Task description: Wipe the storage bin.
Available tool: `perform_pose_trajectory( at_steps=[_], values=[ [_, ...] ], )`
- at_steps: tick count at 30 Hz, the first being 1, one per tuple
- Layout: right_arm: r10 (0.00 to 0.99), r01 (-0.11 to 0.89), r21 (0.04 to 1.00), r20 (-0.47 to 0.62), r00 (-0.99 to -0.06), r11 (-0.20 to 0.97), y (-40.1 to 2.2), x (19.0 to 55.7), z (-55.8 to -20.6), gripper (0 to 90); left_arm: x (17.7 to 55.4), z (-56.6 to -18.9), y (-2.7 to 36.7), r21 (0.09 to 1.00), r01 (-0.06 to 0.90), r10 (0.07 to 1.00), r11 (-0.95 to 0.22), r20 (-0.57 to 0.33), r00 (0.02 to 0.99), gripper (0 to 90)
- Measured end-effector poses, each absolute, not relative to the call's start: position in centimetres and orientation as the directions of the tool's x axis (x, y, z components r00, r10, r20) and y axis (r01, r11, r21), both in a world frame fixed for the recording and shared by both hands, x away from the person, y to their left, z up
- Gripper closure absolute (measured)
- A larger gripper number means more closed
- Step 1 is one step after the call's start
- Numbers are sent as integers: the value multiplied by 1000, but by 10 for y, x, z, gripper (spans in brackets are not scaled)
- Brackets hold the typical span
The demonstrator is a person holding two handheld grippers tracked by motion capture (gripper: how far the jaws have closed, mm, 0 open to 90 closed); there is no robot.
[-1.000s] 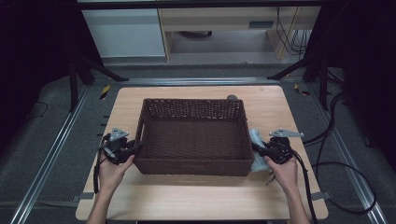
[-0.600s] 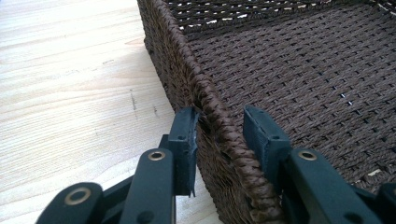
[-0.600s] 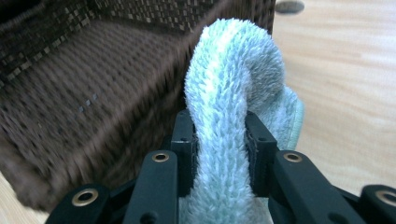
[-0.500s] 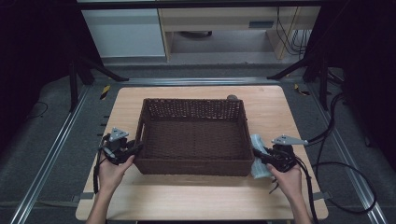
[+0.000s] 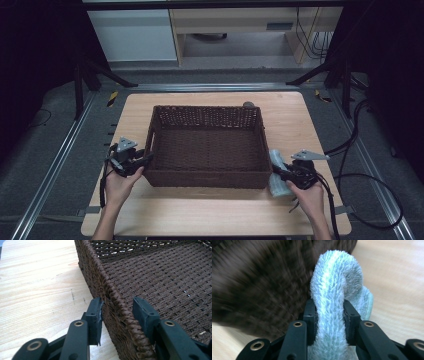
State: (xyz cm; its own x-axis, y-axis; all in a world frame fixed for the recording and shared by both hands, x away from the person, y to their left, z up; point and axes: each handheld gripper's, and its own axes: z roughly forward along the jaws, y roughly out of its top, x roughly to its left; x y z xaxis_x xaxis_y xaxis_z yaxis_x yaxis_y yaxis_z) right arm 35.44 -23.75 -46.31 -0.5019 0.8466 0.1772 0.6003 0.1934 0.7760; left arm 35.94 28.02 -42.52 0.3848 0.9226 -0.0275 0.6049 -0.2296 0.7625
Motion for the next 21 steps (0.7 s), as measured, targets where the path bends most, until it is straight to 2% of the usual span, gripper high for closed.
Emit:
perform_pose_trajectory(
  at_steps=[3,7,21],
  values=[
    [842,546,826,193,-504,138,-243,346,-445,709,360,-425,280,762,605,922,-232,-26,386,580],
    [830,507,849,171,-530,148,-241,336,-433,710,360,-425,280,761,605,922,-234,-23,386,565],
    [845,615,749,144,-515,246,-224,339,-473,711,360,-425,281,759,607,925,-238,-14,380,516]
  ],
)
